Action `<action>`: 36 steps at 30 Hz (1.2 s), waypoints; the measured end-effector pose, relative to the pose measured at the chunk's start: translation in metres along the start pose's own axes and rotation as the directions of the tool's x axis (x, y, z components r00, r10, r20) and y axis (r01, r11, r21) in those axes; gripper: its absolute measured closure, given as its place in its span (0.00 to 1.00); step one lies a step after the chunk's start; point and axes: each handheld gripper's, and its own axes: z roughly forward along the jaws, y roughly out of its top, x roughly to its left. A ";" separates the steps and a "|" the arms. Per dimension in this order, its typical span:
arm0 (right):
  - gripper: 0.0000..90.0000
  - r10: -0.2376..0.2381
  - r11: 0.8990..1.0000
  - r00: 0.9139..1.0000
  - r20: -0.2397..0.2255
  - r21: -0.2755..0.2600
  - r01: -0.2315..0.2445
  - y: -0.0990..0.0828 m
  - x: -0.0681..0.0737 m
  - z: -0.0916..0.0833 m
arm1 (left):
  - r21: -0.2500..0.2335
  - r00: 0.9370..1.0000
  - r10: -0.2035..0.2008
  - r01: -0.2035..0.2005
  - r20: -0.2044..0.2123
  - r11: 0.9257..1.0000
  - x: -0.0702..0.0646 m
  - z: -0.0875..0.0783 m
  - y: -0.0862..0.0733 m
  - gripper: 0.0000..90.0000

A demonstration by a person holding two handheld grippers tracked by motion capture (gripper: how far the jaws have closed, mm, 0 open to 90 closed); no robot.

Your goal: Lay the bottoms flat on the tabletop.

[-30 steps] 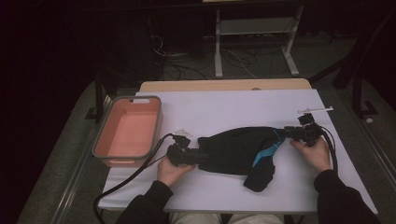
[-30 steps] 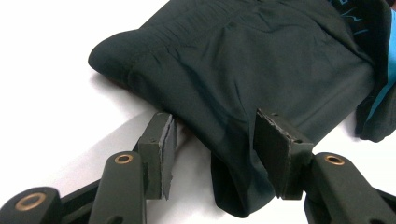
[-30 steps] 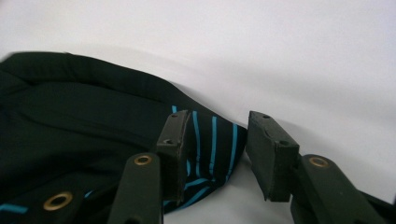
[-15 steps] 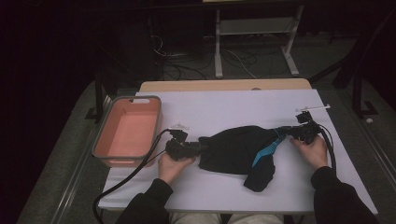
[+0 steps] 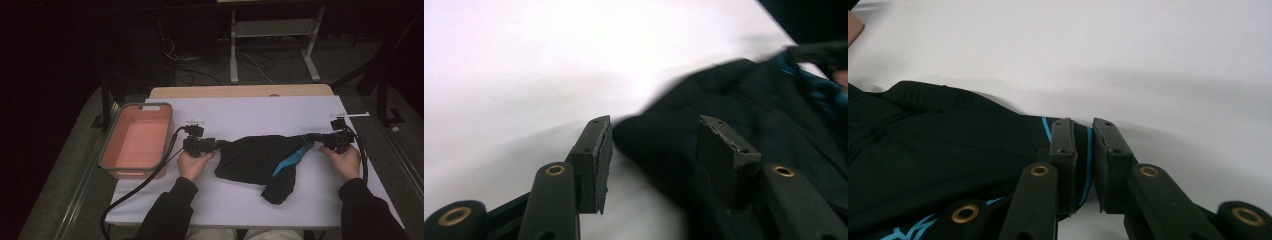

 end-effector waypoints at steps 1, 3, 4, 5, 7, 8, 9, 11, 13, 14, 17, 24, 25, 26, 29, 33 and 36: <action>0.87 0.005 1.000 1.000 0.001 -0.001 -0.005 0.000 -0.001 0.000 | -0.001 1.000 -0.014 0.014 0.000 1.000 0.003 0.004 0.001 0.53; 0.87 0.010 1.000 1.000 0.001 0.000 -0.010 -0.001 -0.003 -0.001 | -0.001 0.999 -0.051 0.051 0.010 0.999 0.008 0.009 0.002 0.53; 0.87 0.011 1.000 1.000 0.003 0.002 -0.011 -0.001 -0.004 0.000 | -0.001 0.998 -0.069 0.069 0.016 0.998 0.011 0.012 0.002 0.53; 0.87 0.014 1.000 1.000 0.004 0.005 -0.014 -0.001 -0.005 0.000 | 0.000 0.997 -0.077 0.077 0.017 0.997 0.012 0.014 0.001 0.53; 0.87 0.017 1.000 1.000 0.005 0.009 -0.017 -0.002 -0.006 0.001 | 0.011 0.996 -0.083 0.082 0.015 0.997 0.013 0.017 -0.001 0.54; 0.87 0.021 1.000 1.000 0.007 0.010 -0.021 -0.002 -0.007 0.001 | 0.019 0.997 -0.082 0.082 0.014 0.996 0.013 0.019 -0.003 0.54; 0.87 0.023 1.000 1.000 0.009 0.009 -0.023 -0.002 -0.007 0.001 | 0.026 0.996 -0.084 0.083 0.015 0.996 0.013 0.021 -0.004 0.54; 0.87 0.030 1.000 0.999 0.011 0.003 -0.030 -0.002 -0.009 0.000 | 0.025 0.997 -0.080 0.080 0.012 0.997 0.012 0.022 -0.007 0.54; 0.87 0.039 0.999 0.999 0.013 -0.007 -0.039 -0.002 -0.010 -0.002 | 0.024 0.997 -0.080 0.079 0.014 0.997 0.010 0.022 -0.008 0.55; 0.87 0.044 0.999 0.999 0.016 -0.012 -0.043 -0.002 -0.011 -0.003 | 0.026 0.997 -0.077 0.076 0.014 0.997 0.009 0.022 -0.008 0.56; 0.87 0.060 0.998 0.998 0.021 -0.020 -0.060 -0.003 -0.013 -0.005 | 0.029 0.998 -0.062 0.061 0.021 0.998 0.006 0.023 -0.011 0.60; 0.87 0.073 0.997 0.997 0.016 -0.024 -0.073 -0.004 -0.017 -0.004 | 0.027 0.994 -0.086 0.084 0.071 0.996 0.006 0.030 -0.013 0.74; 0.87 0.075 0.997 0.997 0.018 -0.023 -0.075 -0.004 -0.017 -0.004 | 0.026 0.993 -0.093 0.091 0.079 0.995 0.007 0.031 -0.013 0.75; 0.87 0.074 0.997 0.997 0.019 -0.022 -0.074 -0.004 -0.017 -0.003 | 0.027 0.991 -0.106 0.104 0.085 0.994 0.009 0.032 -0.013 0.76; 0.87 0.079 0.997 0.997 0.018 -0.020 -0.079 -0.004 -0.019 -0.002 | 0.026 0.990 -0.117 0.115 0.084 0.993 0.011 0.034 -0.012 0.85; 0.87 0.077 0.997 0.997 0.012 -0.023 -0.076 -0.003 -0.020 -0.002 | 0.035 0.996 -0.077 0.075 0.053 0.997 0.007 0.035 -0.009 0.91; 0.87 0.076 0.997 0.997 0.000 -0.032 -0.076 -0.002 -0.020 -0.003 | 0.015 0.998 -0.049 0.049 0.027 0.999 0.004 0.031 -0.008 0.92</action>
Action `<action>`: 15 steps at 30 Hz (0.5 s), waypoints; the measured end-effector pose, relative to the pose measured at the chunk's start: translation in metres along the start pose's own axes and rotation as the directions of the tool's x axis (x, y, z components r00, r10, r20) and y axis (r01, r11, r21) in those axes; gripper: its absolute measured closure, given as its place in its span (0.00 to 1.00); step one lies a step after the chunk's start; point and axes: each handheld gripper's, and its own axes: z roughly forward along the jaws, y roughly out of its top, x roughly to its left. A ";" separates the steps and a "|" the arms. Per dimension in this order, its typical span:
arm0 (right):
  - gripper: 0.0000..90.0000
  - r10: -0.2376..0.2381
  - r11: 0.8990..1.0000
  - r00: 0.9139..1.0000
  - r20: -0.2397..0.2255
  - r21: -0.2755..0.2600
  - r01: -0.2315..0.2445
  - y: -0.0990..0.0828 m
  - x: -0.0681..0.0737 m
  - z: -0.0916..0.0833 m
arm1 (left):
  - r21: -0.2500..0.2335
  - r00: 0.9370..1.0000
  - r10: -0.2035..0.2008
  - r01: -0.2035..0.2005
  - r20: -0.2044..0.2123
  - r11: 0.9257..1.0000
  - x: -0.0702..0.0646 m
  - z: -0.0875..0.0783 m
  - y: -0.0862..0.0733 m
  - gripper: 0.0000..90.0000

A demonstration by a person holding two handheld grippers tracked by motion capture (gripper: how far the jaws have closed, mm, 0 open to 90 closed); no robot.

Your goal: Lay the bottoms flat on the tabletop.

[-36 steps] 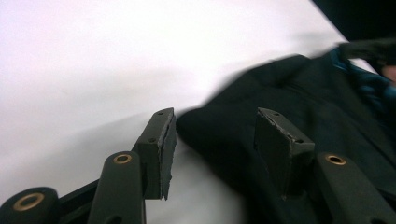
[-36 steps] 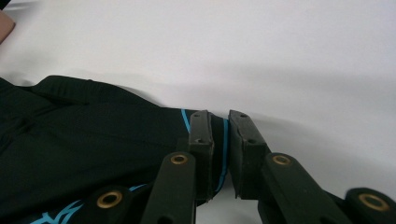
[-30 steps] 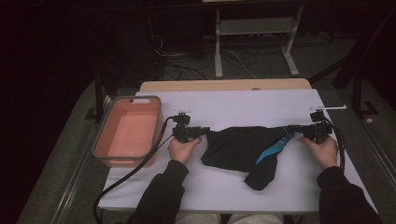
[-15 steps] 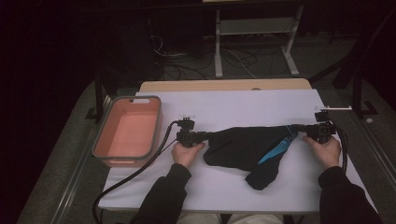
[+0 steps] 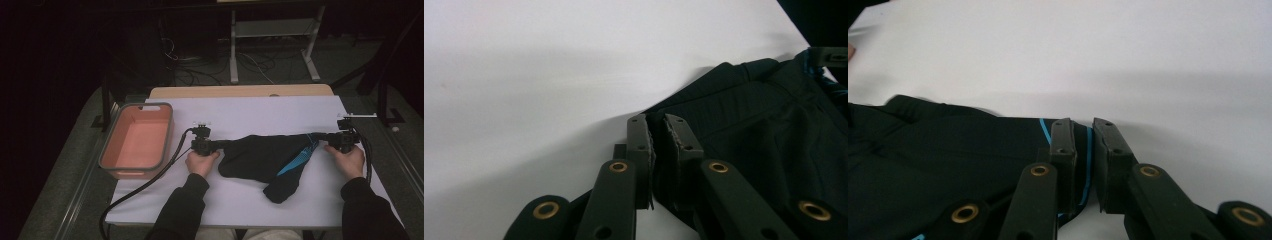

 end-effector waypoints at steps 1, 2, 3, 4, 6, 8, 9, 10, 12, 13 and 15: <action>0.87 0.004 1.000 1.000 -0.007 -0.003 -0.004 0.000 0.000 -0.001 | -0.007 1.000 0.006 -0.006 -0.008 1.000 -0.001 -0.002 0.001 0.92; 0.87 0.005 1.000 1.000 -0.015 -0.008 -0.006 0.001 0.000 -0.001 | -0.012 1.000 0.017 -0.017 -0.016 1.000 -0.002 -0.005 0.002 0.92; 0.87 0.003 1.000 1.000 -0.021 -0.012 -0.003 0.002 0.001 -0.002 | -0.022 0.999 0.032 -0.033 -0.029 0.999 -0.004 -0.008 0.004 0.92; 0.87 0.002 1.000 1.000 -0.026 -0.015 -0.002 0.002 0.002 -0.002 | -0.035 0.998 0.047 -0.048 -0.045 0.998 -0.005 -0.011 0.006 0.92; 0.87 -0.009 1.000 0.999 -0.036 -0.020 0.008 0.005 0.007 -0.001 | -0.045 0.996 0.058 -0.061 -0.064 0.997 -0.005 -0.017 0.010 0.92; 0.87 -0.025 0.999 0.999 -0.046 -0.025 0.024 0.008 0.012 0.000 | -0.051 0.994 0.071 -0.076 -0.087 0.996 -0.006 -0.025 0.016 0.92; 0.87 -0.029 0.999 0.998 -0.055 -0.026 0.027 0.011 0.015 0.000 | -0.056 0.992 0.084 -0.090 -0.099 0.994 -0.007 -0.030 0.019 0.92; 0.87 -0.031 0.999 0.997 -0.068 -0.035 0.029 0.014 0.018 0.000 | -0.065 0.988 0.100 -0.108 -0.115 0.992 -0.009 -0.036 0.022 0.92; 0.87 -0.028 0.998 0.993 -0.113 -0.057 0.022 0.020 0.022 0.001 | -0.100 0.979 0.135 -0.151 -0.152 0.983 -0.014 -0.050 0.028 0.92; 0.87 -0.025 0.998 0.990 -0.139 -0.069 0.016 0.022 0.024 0.003 | -0.127 0.975 0.150 -0.172 -0.165 0.977 -0.015 -0.058 0.032 0.92; 0.87 -0.020 0.997 0.984 -0.175 -0.083 0.006 0.029 0.028 0.006 | -0.161 0.971 0.160 -0.189 -0.179 0.969 -0.016 -0.071 0.039 0.92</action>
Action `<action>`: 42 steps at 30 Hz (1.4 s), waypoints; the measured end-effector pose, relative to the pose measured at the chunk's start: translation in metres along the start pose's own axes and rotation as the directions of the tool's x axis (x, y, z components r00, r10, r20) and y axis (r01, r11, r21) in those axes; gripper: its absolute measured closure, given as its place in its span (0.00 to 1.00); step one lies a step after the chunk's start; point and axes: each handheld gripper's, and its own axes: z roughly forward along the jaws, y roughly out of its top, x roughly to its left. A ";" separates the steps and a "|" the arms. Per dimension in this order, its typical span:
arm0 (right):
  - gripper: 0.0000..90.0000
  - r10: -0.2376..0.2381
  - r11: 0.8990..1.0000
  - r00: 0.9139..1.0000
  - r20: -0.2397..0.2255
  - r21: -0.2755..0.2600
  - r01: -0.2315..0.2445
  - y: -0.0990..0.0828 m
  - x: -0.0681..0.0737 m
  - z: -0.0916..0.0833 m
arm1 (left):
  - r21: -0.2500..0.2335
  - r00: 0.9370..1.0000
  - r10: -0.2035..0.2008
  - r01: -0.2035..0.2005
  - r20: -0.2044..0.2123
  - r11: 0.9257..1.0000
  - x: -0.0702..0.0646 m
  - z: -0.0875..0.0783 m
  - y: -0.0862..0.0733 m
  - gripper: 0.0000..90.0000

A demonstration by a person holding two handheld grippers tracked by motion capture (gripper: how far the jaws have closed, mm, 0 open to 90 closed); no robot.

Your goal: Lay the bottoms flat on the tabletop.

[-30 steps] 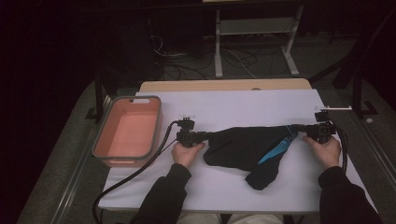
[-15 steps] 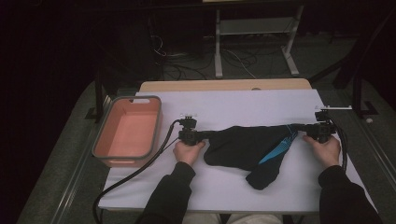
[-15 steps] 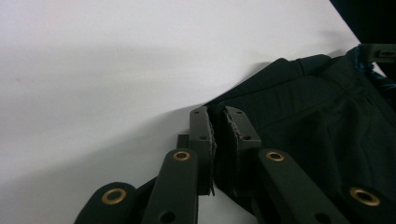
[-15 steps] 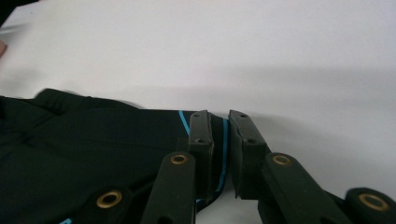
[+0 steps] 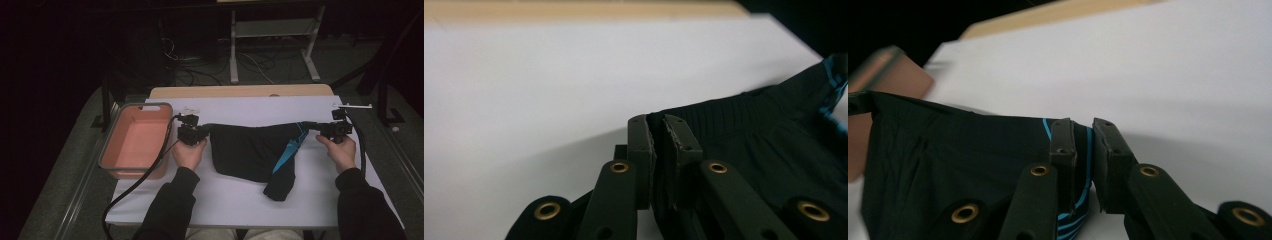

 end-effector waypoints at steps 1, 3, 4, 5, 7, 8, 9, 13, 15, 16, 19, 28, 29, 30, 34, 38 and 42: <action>0.87 0.007 1.000 1.000 -0.017 -0.009 -0.007 0.003 0.001 0.003 | -0.010 1.000 0.002 -0.002 -0.004 1.000 0.002 -0.004 0.005 0.92; 0.87 0.018 1.000 0.999 -0.039 -0.009 -0.019 0.011 0.004 0.010 | -0.018 1.000 0.009 -0.009 -0.015 1.000 0.006 -0.010 0.015 0.92; 0.87 0.012 1.000 0.999 -0.039 -0.010 -0.012 0.015 0.007 0.014 | -0.021 1.000 0.012 -0.013 -0.025 1.000 0.008 -0.012 0.020 0.92; 0.87 0.002 1.000 0.999 -0.036 -0.002 -0.002 0.019 0.009 0.018 | -0.025 0.999 0.017 -0.018 -0.037 1.000 0.010 -0.015 0.024 0.92; 0.87 -0.015 1.000 0.999 -0.029 0.007 0.015 0.027 0.016 0.024 | -0.032 0.999 0.020 -0.021 -0.051 0.999 0.012 -0.019 0.032 0.92; 0.87 -0.022 1.000 0.999 -0.024 0.007 0.022 0.031 0.020 0.027 | -0.030 0.998 0.027 -0.029 -0.058 0.999 0.013 -0.022 0.037 0.92; 0.87 -0.030 1.000 0.999 -0.024 0.003 0.030 0.036 0.023 0.028 | -0.035 0.997 0.032 -0.034 -0.063 0.999 0.014 -0.024 0.040 0.92; 0.87 -0.052 0.999 0.998 -0.030 -0.013 0.052 0.053 0.031 0.029 | -0.053 0.996 0.052 -0.056 -0.076 0.997 0.013 -0.034 0.056 0.92; 0.87 -0.058 0.998 0.998 -0.034 -0.025 0.057 0.060 0.035 0.028 | -0.065 0.995 0.064 -0.070 -0.080 0.995 0.012 -0.039 0.065 0.92; 0.87 -0.065 0.998 0.997 -0.031 -0.025 0.064 0.064 0.037 0.028 | -0.071 0.994 0.069 -0.075 -0.084 0.995 0.011 -0.041 0.069 0.92; 0.87 -0.089 0.996 0.996 -0.017 -0.029 0.088 0.074 0.043 0.025 | -0.098 0.995 0.063 -0.070 -0.079 0.993 0.010 -0.045 0.078 0.93; 0.87 -0.107 0.993 0.994 0.007 -0.043 0.107 0.082 0.043 0.021 | -0.091 0.995 0.065 -0.073 -0.081 0.993 0.014 -0.026 0.079 0.94; 0.87 -0.105 0.993 0.994 0.012 -0.045 0.105 0.082 0.041 0.022 | -0.091 0.995 0.061 -0.068 -0.078 0.994 0.015 -0.022 0.079 0.94; 0.87 -0.101 0.994 0.995 0.016 -0.046 0.101 0.082 0.039 0.023 | -0.093 0.996 0.049 -0.055 -0.069 0.994 0.017 -0.018 0.079 0.94; 0.87 -0.101 0.994 0.994 0.045 -0.037 0.103 0.087 0.034 0.024 | -0.094 1.000 -0.016 0.017 0.007 0.995 0.026 -0.008 0.082 0.94; 0.87 -0.104 0.992 0.993 0.056 -0.063 0.107 0.095 0.029 0.024 | -0.099 1.000 -0.007 0.007 0.003 0.995 0.027 0.002 0.088 0.94; 0.87 -0.102 0.992 0.992 0.075 -0.066 0.107 0.099 0.024 0.031 | -0.089 1.000 0.002 -0.002 -0.009 0.996 0.029 0.016 0.086 0.94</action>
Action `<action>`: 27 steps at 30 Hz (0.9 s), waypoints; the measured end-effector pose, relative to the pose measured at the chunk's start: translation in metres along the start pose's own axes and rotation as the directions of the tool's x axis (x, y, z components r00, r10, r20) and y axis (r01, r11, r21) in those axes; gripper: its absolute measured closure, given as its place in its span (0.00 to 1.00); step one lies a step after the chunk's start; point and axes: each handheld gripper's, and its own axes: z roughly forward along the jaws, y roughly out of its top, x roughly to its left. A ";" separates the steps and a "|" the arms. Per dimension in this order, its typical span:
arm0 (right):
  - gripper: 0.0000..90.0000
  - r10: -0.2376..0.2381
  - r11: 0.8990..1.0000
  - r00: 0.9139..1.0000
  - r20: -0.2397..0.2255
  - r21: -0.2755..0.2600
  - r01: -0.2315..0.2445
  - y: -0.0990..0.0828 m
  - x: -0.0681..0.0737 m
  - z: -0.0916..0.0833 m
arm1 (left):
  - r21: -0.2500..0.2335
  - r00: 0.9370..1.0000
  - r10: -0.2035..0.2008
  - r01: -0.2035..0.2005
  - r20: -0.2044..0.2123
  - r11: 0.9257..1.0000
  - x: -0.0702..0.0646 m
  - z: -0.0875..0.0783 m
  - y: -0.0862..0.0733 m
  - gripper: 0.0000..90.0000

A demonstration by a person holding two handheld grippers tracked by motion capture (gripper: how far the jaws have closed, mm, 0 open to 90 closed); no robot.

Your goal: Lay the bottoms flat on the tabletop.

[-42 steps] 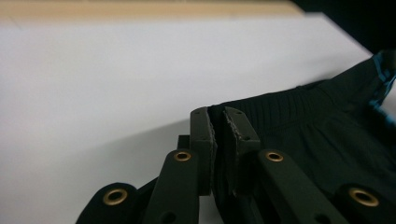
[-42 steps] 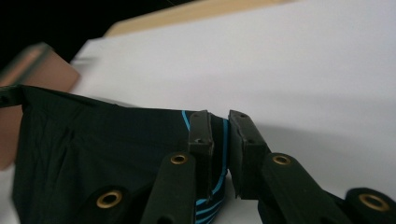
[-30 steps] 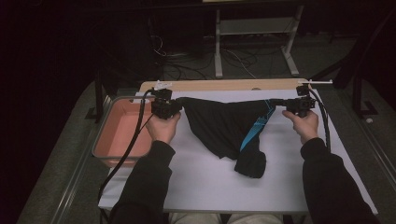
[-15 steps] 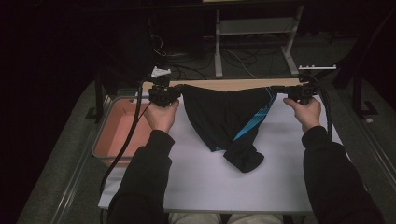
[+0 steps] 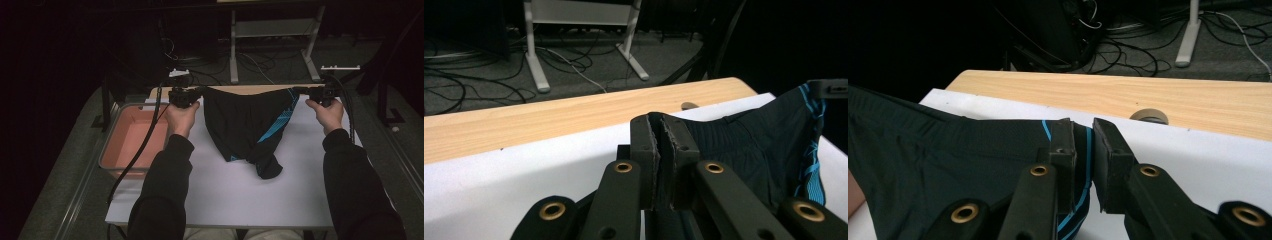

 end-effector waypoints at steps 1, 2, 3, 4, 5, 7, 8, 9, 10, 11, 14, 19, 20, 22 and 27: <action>0.87 -0.004 1.000 1.000 0.004 0.000 0.004 0.000 -0.001 0.001 | 0.008 1.000 0.002 -0.002 -0.004 1.000 0.000 0.003 -0.002 0.94; 0.87 -0.008 1.000 1.000 0.008 0.000 0.008 0.000 -0.001 0.002 | 0.013 1.000 0.008 -0.008 -0.009 1.000 0.001 0.006 -0.003 0.94; 0.87 -0.006 1.000 1.000 0.010 0.003 0.006 0.000 -0.002 0.003 | 0.019 1.000 0.011 -0.010 -0.013 1.000 0.001 0.009 -0.005 0.94; 0.87 -0.007 1.000 1.000 0.013 0.002 0.007 0.000 -0.003 0.004 | 0.019 1.000 0.006 -0.005 -0.012 1.000 0.002 0.012 -0.006 0.94; 0.87 -0.003 1.000 1.000 0.018 0.002 0.003 0.000 -0.004 0.005 | 0.018 1.000 0.002 -0.002 -0.011 1.000 0.003 0.014 -0.006 0.94; 0.87 0.006 1.000 1.000 0.024 -0.001 -0.006 -0.001 -0.008 0.008 | 0.013 1.000 -0.009 0.009 -0.011 1.000 0.004 0.019 -0.009 0.94; 0.87 0.015 1.000 1.000 0.025 -0.001 -0.015 -0.002 -0.009 0.009 | 0.016 1.000 -0.008 0.008 -0.013 1.000 0.004 0.021 -0.010 0.94; 0.87 0.024 1.000 0.999 0.026 0.002 -0.024 -0.003 -0.011 0.011 | 0.020 1.000 -0.009 0.010 -0.013 1.000 0.004 0.023 -0.011 0.94; 0.87 0.027 1.000 0.999 0.032 0.010 -0.027 -0.005 -0.013 0.014 | 0.019 1.000 -0.011 0.012 -0.013 1.000 0.005 0.025 -0.013 0.94; 0.87 0.029 0.999 0.999 0.036 0.016 -0.030 -0.005 -0.014 0.016 | 0.023 1.000 -0.009 0.010 -0.014 1.000 0.005 0.027 -0.014 0.94; 0.87 0.063 0.998 0.997 0.044 0.020 -0.064 -0.009 -0.019 0.021 | 0.024 1.000 -0.019 0.019 -0.017 1.000 0.007 0.034 -0.019 0.94; 0.87 0.072 0.997 0.996 0.057 0.028 -0.074 -0.012 -0.020 0.028 | 0.039 0.999 -0.037 0.037 -0.014 0.999 0.012 0.043 -0.024 0.94; 0.87 0.070 0.997 0.996 0.057 0.028 -0.072 -0.012 -0.020 0.029 | 0.043 0.999 -0.040 0.040 -0.014 0.998 0.013 0.045 -0.025 0.94; 0.86 0.052 0.998 0.996 0.069 0.041 -0.054 -0.013 -0.020 0.031 | 0.046 0.999 -0.050 0.050 -0.011 0.998 0.016 0.047 -0.026 0.94; 0.69 0.049 0.993 0.990 0.133 0.102 -0.063 -0.020 -0.022 0.038 | 0.059 0.999 -0.052 0.051 0.015 0.997 0.018 0.055 -0.034 0.76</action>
